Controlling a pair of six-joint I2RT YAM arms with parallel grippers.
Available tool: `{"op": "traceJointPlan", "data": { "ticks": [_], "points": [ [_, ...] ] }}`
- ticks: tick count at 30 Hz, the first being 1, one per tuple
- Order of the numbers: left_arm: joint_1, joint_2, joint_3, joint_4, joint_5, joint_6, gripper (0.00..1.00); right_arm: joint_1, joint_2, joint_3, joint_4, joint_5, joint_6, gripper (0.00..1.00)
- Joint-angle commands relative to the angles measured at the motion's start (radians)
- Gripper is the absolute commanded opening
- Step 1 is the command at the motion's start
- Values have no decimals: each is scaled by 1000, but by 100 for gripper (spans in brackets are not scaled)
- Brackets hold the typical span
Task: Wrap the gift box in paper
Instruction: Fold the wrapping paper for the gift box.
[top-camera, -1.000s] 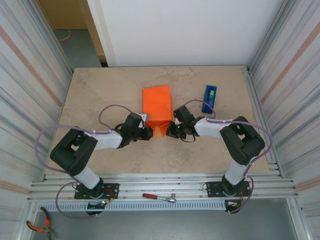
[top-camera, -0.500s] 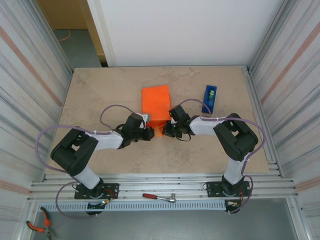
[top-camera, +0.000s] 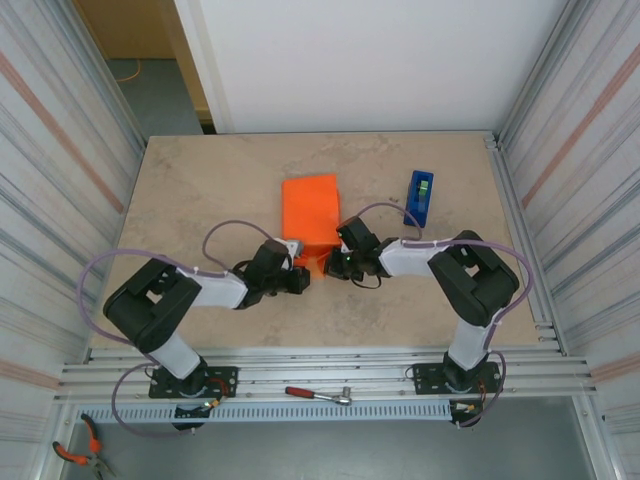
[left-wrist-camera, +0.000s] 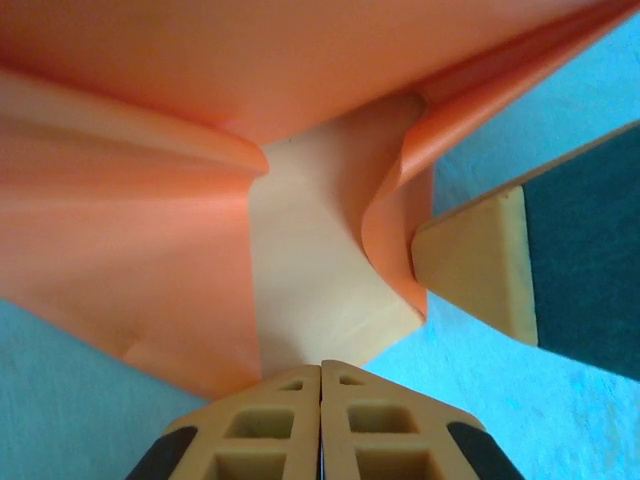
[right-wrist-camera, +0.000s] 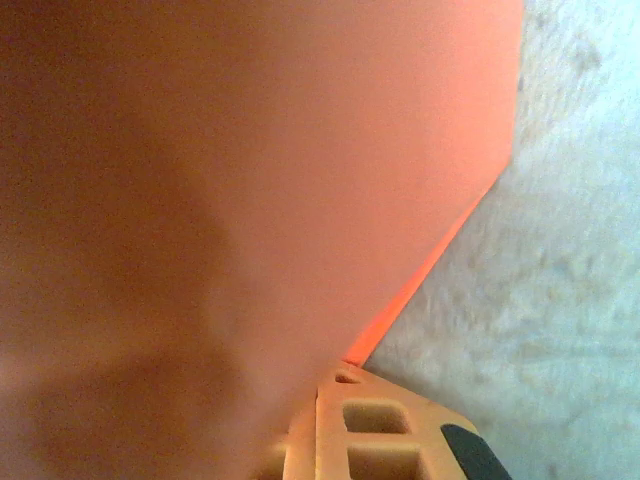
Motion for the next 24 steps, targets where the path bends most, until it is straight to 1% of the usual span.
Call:
{"op": "traceJointPlan", "data": {
  "ticks": [1, 3, 5, 6, 8, 11, 13, 14, 18, 24],
  "points": [
    [-8, -131, -8, -76, -21, -28, 12, 8, -79, -32, -73, 28, 6, 0],
    [3, -204, 22, -143, -26, -9, 15, 3, -117, -34, -102, 48, -7, 0],
    [33, -255, 77, -227, -20, 12, 20, -2, -155, -32, -134, 65, -25, 0],
    [55, -262, 105, -257, -6, 21, 23, -5, -165, -32, -144, 71, -32, 0],
    [120, -253, 173, -299, 54, 48, 25, -17, -180, -32, -159, 80, -40, 0],
    [203, -183, 288, -344, 138, 101, 25, -29, -177, -26, -157, 77, -45, 0],
    [244, -109, 379, -381, 201, 155, 24, -33, -159, -13, -146, 71, -43, 0],
    [254, -76, 425, -406, 214, 178, 24, -33, -146, -5, -143, 68, -43, 0],
    [268, 43, 563, -474, 278, 259, 23, -26, -100, 17, -115, 68, -31, 0],
    [265, 109, 584, -491, 303, 293, 23, -19, -33, 48, -55, 59, 8, 0]
  ]
}}
